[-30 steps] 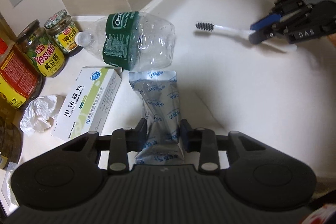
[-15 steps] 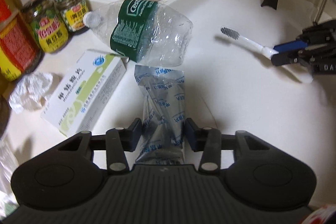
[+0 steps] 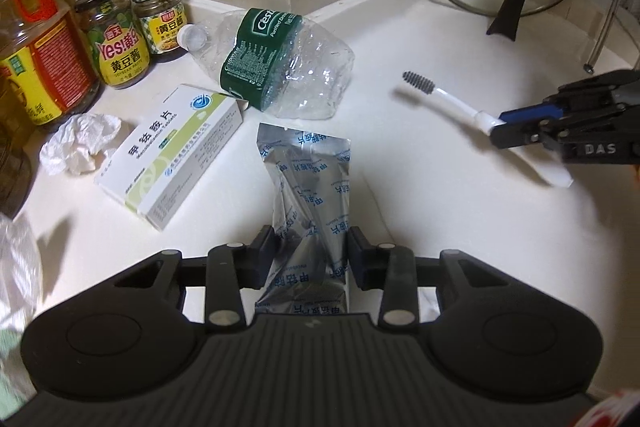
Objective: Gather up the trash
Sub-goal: 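Carry the toothbrush and foil packet down over the wastebasket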
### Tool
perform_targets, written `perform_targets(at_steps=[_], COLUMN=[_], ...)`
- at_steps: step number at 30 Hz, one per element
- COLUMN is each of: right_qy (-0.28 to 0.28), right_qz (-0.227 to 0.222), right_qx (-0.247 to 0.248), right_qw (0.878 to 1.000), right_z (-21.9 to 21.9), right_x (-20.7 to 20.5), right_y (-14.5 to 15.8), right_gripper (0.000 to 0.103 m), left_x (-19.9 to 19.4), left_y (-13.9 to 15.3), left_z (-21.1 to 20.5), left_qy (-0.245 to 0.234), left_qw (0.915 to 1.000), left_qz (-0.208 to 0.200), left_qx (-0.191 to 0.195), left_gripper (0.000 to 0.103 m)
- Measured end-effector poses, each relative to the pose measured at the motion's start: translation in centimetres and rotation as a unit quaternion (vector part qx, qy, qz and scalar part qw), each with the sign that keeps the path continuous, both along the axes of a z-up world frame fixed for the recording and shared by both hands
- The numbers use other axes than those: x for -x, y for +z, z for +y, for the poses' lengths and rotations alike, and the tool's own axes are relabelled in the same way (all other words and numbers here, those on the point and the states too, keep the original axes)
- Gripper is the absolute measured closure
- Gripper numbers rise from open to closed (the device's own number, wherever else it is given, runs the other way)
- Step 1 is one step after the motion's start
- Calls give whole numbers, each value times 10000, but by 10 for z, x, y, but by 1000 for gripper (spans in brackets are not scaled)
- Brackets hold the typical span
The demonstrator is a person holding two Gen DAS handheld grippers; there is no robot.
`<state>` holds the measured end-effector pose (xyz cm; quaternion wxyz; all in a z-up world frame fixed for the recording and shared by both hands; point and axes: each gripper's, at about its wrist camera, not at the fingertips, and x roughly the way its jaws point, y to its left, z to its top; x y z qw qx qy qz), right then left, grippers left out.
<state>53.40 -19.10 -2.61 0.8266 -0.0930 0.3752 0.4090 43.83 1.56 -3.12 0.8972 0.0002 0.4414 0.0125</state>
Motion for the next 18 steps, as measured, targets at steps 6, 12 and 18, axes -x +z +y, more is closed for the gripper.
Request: perform_targets(at_steps=[6,12,18], right_qy=[-155,-321,-522], right_qz=[80,247,323], right_qx=[-78,-144,-244], right_qw=[9998,9991,9978], right_z=[4,9,11], right_x=[30,70,118], right_y=[6,10,18], right_gripper=[82,82,82], left_x=[31,64,102], left_y=[10,16,18], left_z=[-9,-17,-25], left_qy=[85,44,-127], left_qw=[9997,9991,9984], left_qz=[-178,-313,-402], left_qx=[159,299,375], left_gripper=[68,68,68])
